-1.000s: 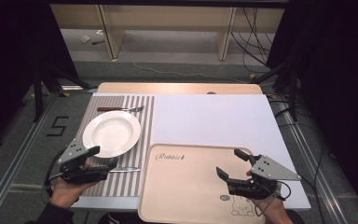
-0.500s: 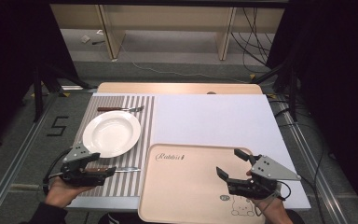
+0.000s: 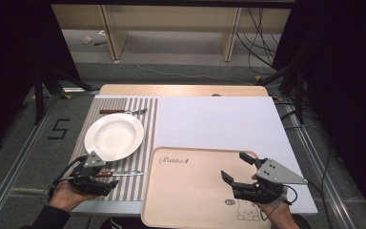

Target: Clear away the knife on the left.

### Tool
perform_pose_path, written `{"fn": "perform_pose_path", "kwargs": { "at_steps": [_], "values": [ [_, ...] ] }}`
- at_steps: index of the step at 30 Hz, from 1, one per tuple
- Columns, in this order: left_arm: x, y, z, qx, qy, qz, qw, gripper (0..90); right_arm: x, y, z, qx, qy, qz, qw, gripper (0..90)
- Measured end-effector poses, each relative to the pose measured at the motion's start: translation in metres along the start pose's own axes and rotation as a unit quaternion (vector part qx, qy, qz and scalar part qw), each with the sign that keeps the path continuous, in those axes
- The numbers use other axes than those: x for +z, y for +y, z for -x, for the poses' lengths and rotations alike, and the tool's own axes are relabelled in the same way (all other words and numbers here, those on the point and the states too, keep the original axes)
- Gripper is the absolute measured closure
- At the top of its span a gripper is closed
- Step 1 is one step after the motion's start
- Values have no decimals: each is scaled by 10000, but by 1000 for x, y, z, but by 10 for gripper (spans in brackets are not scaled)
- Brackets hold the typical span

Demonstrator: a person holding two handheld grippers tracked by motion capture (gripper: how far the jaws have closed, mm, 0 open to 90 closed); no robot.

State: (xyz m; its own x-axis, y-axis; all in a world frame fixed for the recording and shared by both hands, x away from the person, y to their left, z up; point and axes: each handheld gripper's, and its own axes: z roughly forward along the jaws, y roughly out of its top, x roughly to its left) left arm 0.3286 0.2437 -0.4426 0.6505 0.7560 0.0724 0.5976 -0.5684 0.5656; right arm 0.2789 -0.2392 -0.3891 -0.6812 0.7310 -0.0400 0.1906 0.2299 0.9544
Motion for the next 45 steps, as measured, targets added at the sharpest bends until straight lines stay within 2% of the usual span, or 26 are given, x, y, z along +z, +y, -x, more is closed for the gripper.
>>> {"fn": "perform_pose_path", "kwargs": {
  "at_steps": [2,5,7,8,9,10,12,13,15,20,21,23,24,25,26,27,28,29,31,35,37,38,40,43,44,45],
  "values": [
    [2,-1,-5,86,36,-75,9999,211,0,0,0,0,-1,7,10000,200],
    [6,-2,-7,55,35,-181,9998,212,0,0,0,-3,-4,8,10000,200],
    [8,0,-11,252,18,-236,9994,213,0,0,0,-1,-5,9,10000,200],
    [10,0,-10,125,2,-253,9996,214,0,0,0,-6,-8,9,10000,200],
    [11,1,-12,273,4,-285,9992,215,1,0,0,-6,-7,10,10000,200],
    [12,1,-11,124,9,-302,9995,216,1,0,0,-7,-8,9,10000,200],
    [15,1,-13,226,-34,-289,9993,237,1,0,0,-7,-10,6,10000,200],
    [17,2,-16,380,-68,-311,9988,244,1,0,0,-12,-10,5,10000,200],
    [19,1,-15,288,-60,-335,9990,245,1,0,0,-13,-11,8,10000,200],
    [25,1,-22,391,-108,-482,9980,293,1,0,0,-12,-15,7,10000,200],
    [27,2,-22,255,-123,-538,9981,295,1,0,0,-14,-15,6,10000,200],
    [30,4,-25,352,-142,-580,9976,308,1,0,0,-13,-16,-2,10000,200],
    [32,4,-23,137,-132,-570,9982,314,1,0,0,-11,-16,0,10000,200],
    [32,4,-23,137,-132,-570,9982,325,1,0,0,-14,-16,0,10000,200],
    [35,4,-24,212,-199,-689,9972,338,1,0,0,-12,-18,1,10000,200],
    [35,4,-24,212,-199,-689,9972,348,1,0,0,-14,-19,0,10000,200],
    [38,5,-25,424,-245,-892,9948,349,1,0,0,-11,-22,-2,10000,200],
    [38,5,-27,473,-296,-893,9944,357,1,0,0,-13,-22,0,10000,200],
    [38,6,-26,393,-316,-931,9944,391,1,0,0,-13,-20,1,10000,201],
    [39,8,-27,454,-362,-991,9934,424,1,0,0,-18,-19,1,10000,201],
    [39,8,-26,333,-403,-1033,9933,439,1,0,0,-16,-20,-3,10000,201],
    [39,10,-28,464,-437,-1055,9924,454,1,0,0,-16,-23,-1,10000,201],
    [39,10,-27,357,-481,-1093,9922,481,1,0,0,-26,-24,-4,10000,202],
    [40,12,-27,430,-502,-1146,9912,507,1,0,0,-25,-22,-13,10000,203],
    [39,11,-24,228,-510,-1155,9917,523,1,0,0,-27,-24,-11,10000,203],
    [39,11,-24,228,-510,-1155,9917,535,1,0,0,-31,-24,-13,10000,203]
  ]
}}
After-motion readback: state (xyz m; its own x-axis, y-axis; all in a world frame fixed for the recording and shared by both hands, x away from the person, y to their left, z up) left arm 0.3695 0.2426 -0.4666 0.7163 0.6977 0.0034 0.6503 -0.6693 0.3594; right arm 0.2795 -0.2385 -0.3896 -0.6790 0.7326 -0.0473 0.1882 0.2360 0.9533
